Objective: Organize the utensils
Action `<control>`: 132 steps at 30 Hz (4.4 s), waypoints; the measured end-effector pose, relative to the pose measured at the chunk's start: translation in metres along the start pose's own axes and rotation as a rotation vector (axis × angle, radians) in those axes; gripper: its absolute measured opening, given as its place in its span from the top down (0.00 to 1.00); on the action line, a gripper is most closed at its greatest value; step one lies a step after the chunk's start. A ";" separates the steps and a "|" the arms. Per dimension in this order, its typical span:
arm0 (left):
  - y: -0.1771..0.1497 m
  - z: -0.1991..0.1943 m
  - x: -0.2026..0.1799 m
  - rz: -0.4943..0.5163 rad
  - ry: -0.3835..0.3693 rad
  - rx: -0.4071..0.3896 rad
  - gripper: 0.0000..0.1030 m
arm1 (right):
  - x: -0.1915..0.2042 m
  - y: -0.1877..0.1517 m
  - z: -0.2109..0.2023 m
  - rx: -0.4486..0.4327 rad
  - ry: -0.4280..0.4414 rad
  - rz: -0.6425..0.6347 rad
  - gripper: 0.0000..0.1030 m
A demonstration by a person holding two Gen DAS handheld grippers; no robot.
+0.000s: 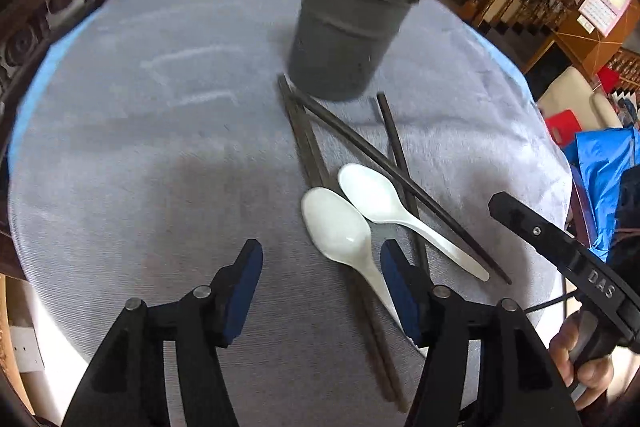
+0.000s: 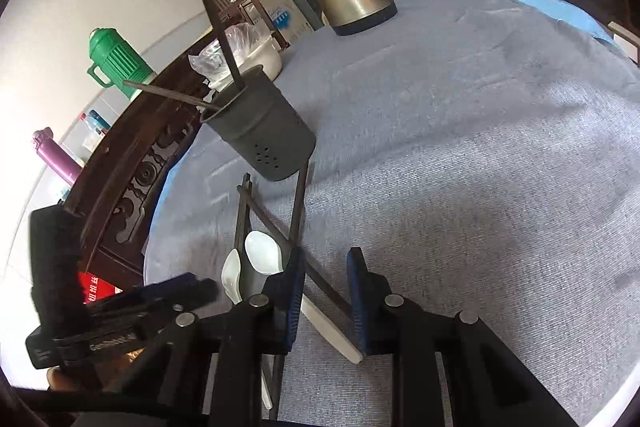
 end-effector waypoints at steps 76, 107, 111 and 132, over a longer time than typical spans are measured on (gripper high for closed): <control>-0.002 -0.065 0.065 0.026 0.068 -0.193 0.66 | 0.046 -0.011 0.078 0.217 -0.274 -0.216 0.78; -0.002 -0.077 0.061 0.048 0.078 -0.231 0.66 | 0.086 -0.020 0.114 0.310 -0.389 -0.195 0.70; -0.002 -0.076 0.063 0.042 0.086 -0.228 0.66 | 0.091 -0.024 0.113 0.284 -0.386 -0.244 0.86; 0.003 -0.077 0.048 0.085 0.130 -0.240 0.66 | 0.057 0.000 0.071 0.336 -0.134 0.051 0.76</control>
Point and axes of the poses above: each gripper's, at about its wrist camera, not at the fingertips, and z roughly the way its jaws point, x to its left, y to its top, the point moved 7 cm from there along z, roughly the way its jaws point, and after that the axes turned 13 degrees about z, right-handed, at the moved point
